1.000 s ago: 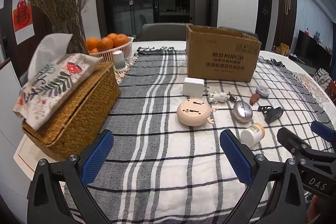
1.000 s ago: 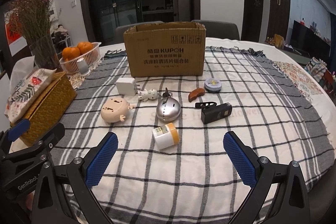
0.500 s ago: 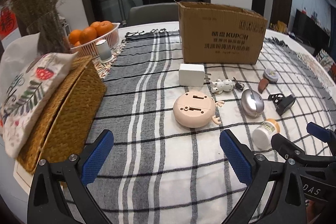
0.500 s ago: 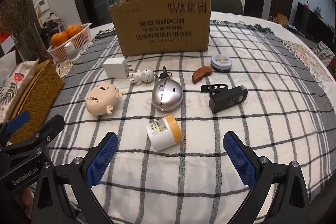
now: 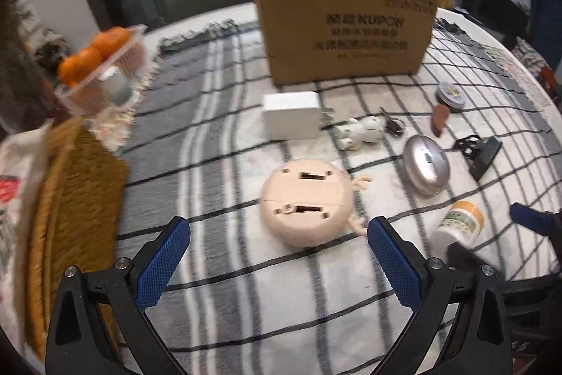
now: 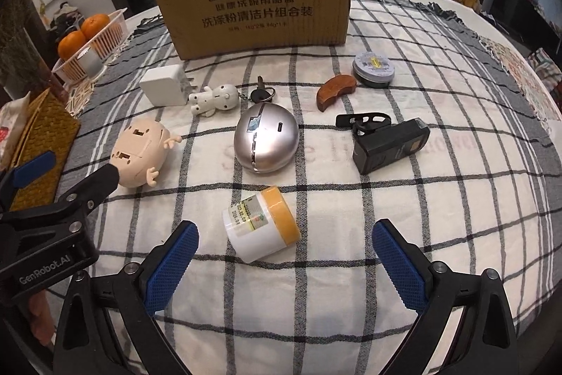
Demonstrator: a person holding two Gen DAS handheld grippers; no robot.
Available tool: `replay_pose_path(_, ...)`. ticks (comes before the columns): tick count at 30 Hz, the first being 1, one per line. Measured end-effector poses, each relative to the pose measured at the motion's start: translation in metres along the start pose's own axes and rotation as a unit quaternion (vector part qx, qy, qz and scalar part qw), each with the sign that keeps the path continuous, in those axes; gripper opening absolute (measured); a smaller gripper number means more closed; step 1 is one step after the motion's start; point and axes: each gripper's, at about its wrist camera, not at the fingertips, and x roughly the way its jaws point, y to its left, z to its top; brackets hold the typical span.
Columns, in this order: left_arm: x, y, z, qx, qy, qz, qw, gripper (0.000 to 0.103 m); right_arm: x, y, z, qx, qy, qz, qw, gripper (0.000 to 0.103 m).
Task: Organize rigid objects
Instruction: 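Grasp the pink round toy with the left tool while the right tool grasps the white-orange jar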
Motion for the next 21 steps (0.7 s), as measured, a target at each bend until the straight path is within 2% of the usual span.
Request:
replay_pose_path(2,0.009,-0.002,0.004,0.004,0.017,-0.017,0.9997,0.103,0.005,0.003,0.002,-0.004,0.012,0.001,1.0,0.1)
replay_pose_path(4,0.017,-0.003,0.007,0.009,0.024,-0.012,0.9996,0.103,0.009,0.006,0.002,-0.006,0.019,0.004,1.0,0.098)
replay_pose_path(9,0.033,-0.002,0.016,0.006,0.042,-0.027,0.9987,0.103,0.02,0.008,0.006,-0.006,0.038,-0.003,0.999,0.096)
replay_pose_path(16,0.055,-0.003,0.023,0.021,0.064,-0.02,0.9975,0.096,0.033,0.005,0.01,0.007,0.067,-0.004,0.998,0.083)
replay_pose_path(21,0.062,-0.004,0.023,0.016,0.069,-0.04,0.9967,0.088,0.039,0.004,0.012,0.01,0.079,0.002,0.997,0.068)
